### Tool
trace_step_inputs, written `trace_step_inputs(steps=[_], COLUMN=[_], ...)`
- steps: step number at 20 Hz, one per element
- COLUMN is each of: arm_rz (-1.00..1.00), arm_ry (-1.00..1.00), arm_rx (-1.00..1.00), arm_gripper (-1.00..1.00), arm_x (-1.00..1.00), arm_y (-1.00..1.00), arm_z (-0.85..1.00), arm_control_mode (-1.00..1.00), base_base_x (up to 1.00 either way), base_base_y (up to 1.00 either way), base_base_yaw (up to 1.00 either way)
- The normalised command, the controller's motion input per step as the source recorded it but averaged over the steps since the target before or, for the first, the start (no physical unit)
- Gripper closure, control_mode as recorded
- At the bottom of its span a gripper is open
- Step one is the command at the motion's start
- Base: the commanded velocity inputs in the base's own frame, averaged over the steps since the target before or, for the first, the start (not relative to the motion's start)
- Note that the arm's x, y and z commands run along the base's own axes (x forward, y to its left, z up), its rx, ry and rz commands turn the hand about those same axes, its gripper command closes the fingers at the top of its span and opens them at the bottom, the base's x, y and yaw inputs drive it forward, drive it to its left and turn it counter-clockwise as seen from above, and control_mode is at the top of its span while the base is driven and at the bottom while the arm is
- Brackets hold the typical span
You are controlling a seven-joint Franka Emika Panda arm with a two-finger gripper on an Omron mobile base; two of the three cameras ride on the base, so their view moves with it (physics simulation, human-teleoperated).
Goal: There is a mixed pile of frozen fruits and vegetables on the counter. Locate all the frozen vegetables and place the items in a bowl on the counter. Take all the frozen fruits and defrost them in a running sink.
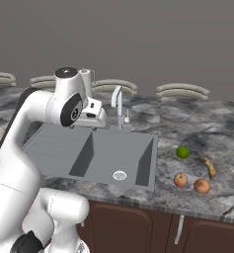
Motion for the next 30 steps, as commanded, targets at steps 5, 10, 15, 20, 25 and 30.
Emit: trace_step_inputs(steps=[5,10,15,20,25,30], arm_rz=[-0.06,-0.06,-0.04,-0.03,-0.03,-0.01], arm_ry=[0.02,0.03,0.06,0.06,0.04,0.02], arm_rx=[0.0,0.0,0.01,0.01,0.0,0.0], arm_gripper=[-1.0,-1.0,-1.0,-1.0,-1.0,-1.0], arm_x=[0.0,0.0,0.0,0.0,0.0,0.0], arm_y=[-0.23,-0.3,-0.28,-0.27,-0.28,-0.32], arm_z=[0.0,-0.02,-0.01,-0.03,-0.08,-0.14], arm_control_mode=[-1.0,-1.0,-1.0,-1.0,-1.0,-1.0], base_base_x=[0.0,0.0,0.0,0.0,0.0,0.0], base_base_y=[0.0,0.0,0.0,0.0,0.0,0.0], base_base_yaw=[0.0,0.0,0.0,0.0,0.0,0.0])
